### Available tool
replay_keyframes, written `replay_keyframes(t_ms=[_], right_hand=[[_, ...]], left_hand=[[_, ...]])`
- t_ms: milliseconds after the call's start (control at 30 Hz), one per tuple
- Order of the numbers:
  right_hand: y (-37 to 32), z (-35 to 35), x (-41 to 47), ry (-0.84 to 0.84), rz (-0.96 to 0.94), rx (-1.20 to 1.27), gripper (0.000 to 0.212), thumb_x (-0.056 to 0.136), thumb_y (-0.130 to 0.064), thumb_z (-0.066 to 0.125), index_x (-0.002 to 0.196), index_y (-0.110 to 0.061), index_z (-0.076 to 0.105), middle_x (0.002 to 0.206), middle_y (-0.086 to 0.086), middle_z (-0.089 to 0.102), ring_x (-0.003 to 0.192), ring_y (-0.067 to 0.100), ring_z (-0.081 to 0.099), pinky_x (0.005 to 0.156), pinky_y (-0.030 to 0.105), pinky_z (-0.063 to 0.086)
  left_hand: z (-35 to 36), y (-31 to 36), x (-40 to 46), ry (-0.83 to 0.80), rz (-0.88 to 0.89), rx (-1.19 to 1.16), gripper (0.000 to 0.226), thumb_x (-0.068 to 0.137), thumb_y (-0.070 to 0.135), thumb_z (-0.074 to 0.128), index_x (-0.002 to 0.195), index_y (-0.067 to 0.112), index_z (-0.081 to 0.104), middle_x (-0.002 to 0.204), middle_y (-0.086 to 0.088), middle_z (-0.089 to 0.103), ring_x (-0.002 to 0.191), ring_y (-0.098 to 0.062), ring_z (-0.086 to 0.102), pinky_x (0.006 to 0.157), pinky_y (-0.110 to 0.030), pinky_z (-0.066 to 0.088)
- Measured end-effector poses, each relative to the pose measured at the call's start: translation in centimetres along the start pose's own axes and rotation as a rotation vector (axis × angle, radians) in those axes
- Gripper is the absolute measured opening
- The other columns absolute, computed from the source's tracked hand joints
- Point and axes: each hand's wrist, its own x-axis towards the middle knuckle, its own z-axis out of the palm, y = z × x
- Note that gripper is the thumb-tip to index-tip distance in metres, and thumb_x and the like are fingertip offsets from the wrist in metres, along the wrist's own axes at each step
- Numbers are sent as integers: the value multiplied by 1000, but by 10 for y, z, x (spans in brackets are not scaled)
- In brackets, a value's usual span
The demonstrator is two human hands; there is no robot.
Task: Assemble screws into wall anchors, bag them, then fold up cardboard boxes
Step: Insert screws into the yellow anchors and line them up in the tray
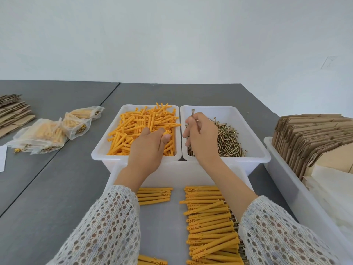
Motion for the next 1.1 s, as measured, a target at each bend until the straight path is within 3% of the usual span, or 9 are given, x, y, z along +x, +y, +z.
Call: replay_keyframes(t_ms=[167,367,600,700,800,900,967,1033,1100], right_hand=[[-12,5,-4,69,34,296,31,107,-13,30,88,-4,52,54,22,54,34,16,41,39,21,35],[-17,9,-9,8,17,388,32,108,-15,29,89,-4,52,56,19,57,36,28,44,40,23,37],[-15,17,-15,-129,18,299,31,107,-13,31,92,3,53,56,17,58,36,28,43,45,22,44],[-10,18,-16,-256,19,170,25,106,-14,34,98,-4,56,58,15,60,39,22,47,53,40,52],[-3,20,-16,-408,-3,-94,17,104,-25,43,115,-16,52,62,8,66,44,9,52,57,34,49],[0,24,-16,-413,2,-135,21,101,-32,48,120,-21,48,63,2,66,50,3,54,60,32,46],[-1,26,-16,-391,67,-79,24,100,-36,51,118,-21,48,63,-1,65,51,3,54,61,33,45],[-2,27,-16,-378,143,-56,27,100,-40,50,118,-20,50,63,-2,65,50,1,53,64,36,46],[-4,26,-15,-393,164,-89,24,101,-35,48,114,-17,55,63,-3,65,47,-1,51,66,35,46]], left_hand=[[-1,0,0,-15,21,-21,47,105,44,26,115,17,63,67,17,33,81,-18,37,52,-34,34],[-4,0,-1,-69,83,-17,48,102,49,19,96,19,55,67,5,44,80,-20,39,56,-35,27],[-4,-1,-2,-98,89,-85,33,106,41,26,88,24,48,73,-1,48,79,-21,39,62,-35,25],[-2,-1,-2,-88,36,-117,38,105,41,24,101,22,57,74,-2,48,81,-24,43,61,-35,28],[-2,-1,-1,-48,8,-186,34,106,38,26,101,23,56,76,10,47,82,-20,42,58,-35,36],[-3,0,-1,42,27,-234,22,106,34,31,89,31,44,88,9,44,88,-17,40,61,-35,41],[-2,0,0,101,23,-263,28,104,36,31,85,25,48,93,6,44,89,-16,41,58,-31,39],[-4,1,2,150,-13,-338,35,103,38,33,83,20,54,90,3,46,88,-18,43,60,-30,36],[-10,3,5,205,-39,-472,31,103,39,34,77,30,50,84,-1,52,88,-20,44,70,-36,38]])
